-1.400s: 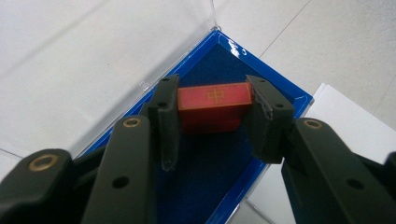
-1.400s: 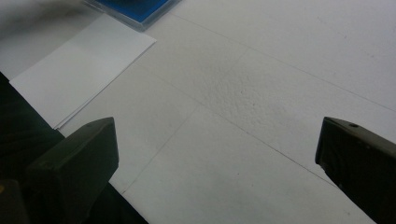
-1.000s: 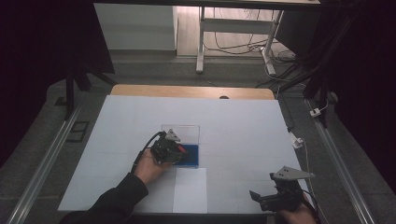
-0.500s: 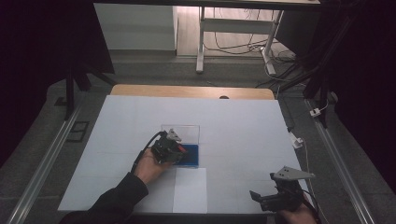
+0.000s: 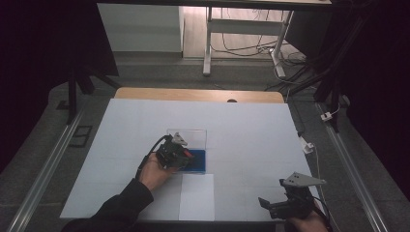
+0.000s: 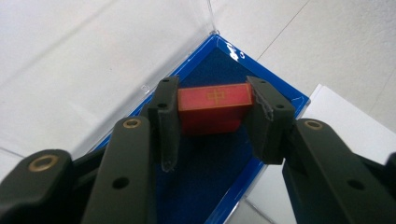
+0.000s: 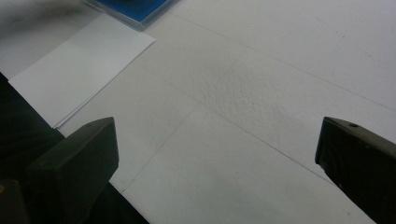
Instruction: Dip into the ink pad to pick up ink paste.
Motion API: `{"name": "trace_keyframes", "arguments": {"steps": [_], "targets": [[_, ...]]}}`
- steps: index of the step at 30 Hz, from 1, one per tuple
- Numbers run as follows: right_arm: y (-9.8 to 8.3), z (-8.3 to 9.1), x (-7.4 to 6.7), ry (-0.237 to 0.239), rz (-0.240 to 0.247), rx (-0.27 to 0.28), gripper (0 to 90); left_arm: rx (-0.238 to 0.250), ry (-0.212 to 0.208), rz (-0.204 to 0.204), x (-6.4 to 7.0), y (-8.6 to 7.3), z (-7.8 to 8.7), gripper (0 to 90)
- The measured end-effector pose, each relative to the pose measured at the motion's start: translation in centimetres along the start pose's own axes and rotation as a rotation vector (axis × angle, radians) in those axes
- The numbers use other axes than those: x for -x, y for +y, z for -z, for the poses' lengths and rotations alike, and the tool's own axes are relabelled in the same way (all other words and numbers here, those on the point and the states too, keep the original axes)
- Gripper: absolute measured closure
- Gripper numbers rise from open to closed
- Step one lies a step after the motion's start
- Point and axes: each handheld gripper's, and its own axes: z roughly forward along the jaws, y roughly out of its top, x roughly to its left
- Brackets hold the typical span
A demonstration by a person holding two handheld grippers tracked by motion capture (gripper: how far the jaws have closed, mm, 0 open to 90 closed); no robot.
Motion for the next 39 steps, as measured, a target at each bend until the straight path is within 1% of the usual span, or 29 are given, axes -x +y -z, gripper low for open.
{"name": "trace_keyframes", "arguments": {"steps": [2, 5, 11, 12, 15, 21, 29, 31, 39], "targets": [[0.0, 0.0, 0.0, 0.000, -0.001, 0.000, 0.0, 0.010, 0.002, 0.005, 0.0, 0.0, 0.4, 57.9], [0.0, 0.0, 0.0, 0.001, -0.002, 0.000, 0.0, 0.024, -0.012, 0.015, 0.0, 0.0, 1.0, 57.9], [0.0, 0.0, 0.0, 0.002, -0.002, 0.001, 0.0, 0.056, -0.044, 0.015, 0.1, -0.1, 2.1, 57.8], [0.0, 0.0, 0.0, 0.004, -0.002, 0.002, 0.0, 0.056, -0.049, 0.012, 0.1, -0.1, 2.3, 57.8], [0.0, 0.0, 0.0, 0.003, -0.004, 0.002, 0.0, 0.063, -0.065, 0.019, 0.2, -0.3, 2.8, 57.9], [0.0, 0.0, 0.0, 0.005, -0.002, 0.000, 0.0, 0.069, -0.082, -0.001, 0.7, -0.6, 3.7, 57.8], [0.0, 0.0, 0.0, 0.008, -0.001, 0.001, 0.0, 0.100, -0.106, 0.005, 1.0, -0.9, 5.0, 57.8], [0.0, 0.0, 0.0, 0.008, -0.001, 0.002, 0.0, 0.099, -0.110, 0.008, 1.1, -1.0, 5.1, 57.8], [0.0, 0.0, 0.0, 0.010, 0.001, 0.004, 0.0, 0.085, -0.120, -0.015, 2.0, -1.4, 5.2, 57.8]]}}
